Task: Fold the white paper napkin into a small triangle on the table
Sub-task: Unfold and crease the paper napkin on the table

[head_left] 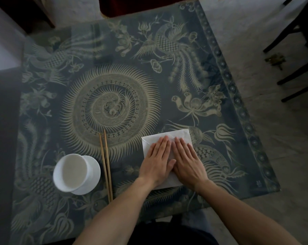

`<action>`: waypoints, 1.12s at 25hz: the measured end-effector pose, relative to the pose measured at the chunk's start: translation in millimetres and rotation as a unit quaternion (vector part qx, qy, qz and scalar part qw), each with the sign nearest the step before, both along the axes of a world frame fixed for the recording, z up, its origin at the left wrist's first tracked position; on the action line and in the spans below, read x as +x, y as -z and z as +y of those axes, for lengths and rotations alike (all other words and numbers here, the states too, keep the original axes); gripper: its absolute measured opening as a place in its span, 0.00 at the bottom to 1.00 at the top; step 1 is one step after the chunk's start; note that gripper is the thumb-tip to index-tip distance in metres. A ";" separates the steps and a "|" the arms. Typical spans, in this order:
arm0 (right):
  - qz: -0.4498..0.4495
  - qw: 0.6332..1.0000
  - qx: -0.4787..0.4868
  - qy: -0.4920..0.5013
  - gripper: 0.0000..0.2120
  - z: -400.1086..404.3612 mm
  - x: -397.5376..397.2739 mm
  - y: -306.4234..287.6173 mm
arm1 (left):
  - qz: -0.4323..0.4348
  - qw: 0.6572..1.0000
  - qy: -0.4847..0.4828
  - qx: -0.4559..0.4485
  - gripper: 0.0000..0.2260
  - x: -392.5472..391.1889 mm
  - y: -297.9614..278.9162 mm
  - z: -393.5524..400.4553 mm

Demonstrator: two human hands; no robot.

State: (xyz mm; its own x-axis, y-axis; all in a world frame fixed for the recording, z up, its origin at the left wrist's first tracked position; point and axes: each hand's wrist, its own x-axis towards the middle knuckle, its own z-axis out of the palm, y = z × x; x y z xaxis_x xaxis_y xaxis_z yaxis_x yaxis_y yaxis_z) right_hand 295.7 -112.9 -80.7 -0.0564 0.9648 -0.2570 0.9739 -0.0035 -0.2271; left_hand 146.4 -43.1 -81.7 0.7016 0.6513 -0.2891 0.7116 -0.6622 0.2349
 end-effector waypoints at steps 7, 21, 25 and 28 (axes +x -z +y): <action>-0.015 0.998 0.003 0.057 0.39 -7.4 12.1 4.2 | 0.027 0.999 -0.003 0.027 0.30 -25.8 5.6 18.4; -0.020 0.999 0.024 0.014 0.31 8.8 22.1 -8.3 | -0.062 0.998 0.006 0.029 0.31 -35.3 1.2 -18.3; -0.034 0.999 0.000 -0.001 0.30 28.9 16.9 -2.2 | -0.036 0.997 -0.064 0.018 0.32 -23.3 4.6 -46.9; -0.039 0.999 0.004 0.013 0.33 32.0 19.0 4.2 | 0.002 0.996 -0.083 0.024 0.32 -24.0 5.3 -45.5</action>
State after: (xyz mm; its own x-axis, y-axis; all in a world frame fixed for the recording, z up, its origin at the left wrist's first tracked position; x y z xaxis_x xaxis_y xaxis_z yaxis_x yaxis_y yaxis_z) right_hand 314.6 -80.8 -84.9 -0.0117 0.9675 -0.2527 0.9883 -0.0272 -0.1499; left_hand 122.4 -88.6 -87.1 0.5827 0.7709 -0.2573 0.8126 -0.5465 0.2027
